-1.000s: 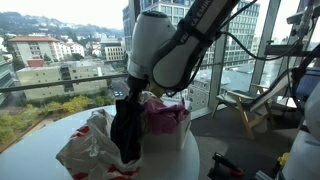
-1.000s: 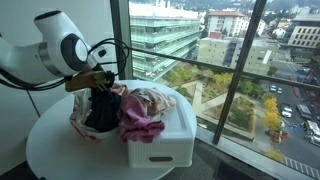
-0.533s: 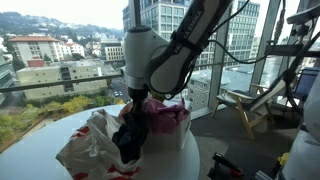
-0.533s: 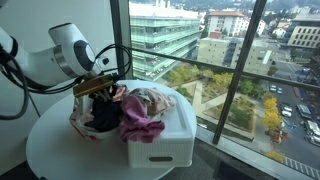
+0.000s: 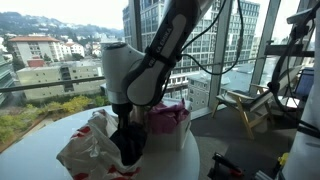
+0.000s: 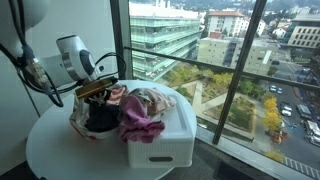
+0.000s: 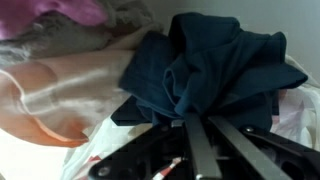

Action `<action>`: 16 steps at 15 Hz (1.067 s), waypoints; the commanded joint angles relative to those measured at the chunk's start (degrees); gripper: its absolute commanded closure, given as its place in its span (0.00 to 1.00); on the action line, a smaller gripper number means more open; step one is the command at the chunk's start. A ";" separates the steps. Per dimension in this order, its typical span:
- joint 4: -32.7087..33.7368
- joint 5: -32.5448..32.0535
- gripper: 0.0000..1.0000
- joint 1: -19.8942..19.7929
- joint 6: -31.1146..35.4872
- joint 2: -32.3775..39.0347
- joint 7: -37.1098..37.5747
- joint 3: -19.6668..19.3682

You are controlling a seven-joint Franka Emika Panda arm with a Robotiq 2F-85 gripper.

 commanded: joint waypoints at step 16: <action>17.45 43.14 0.98 -1.07 -0.54 18.74 -31.66 6.35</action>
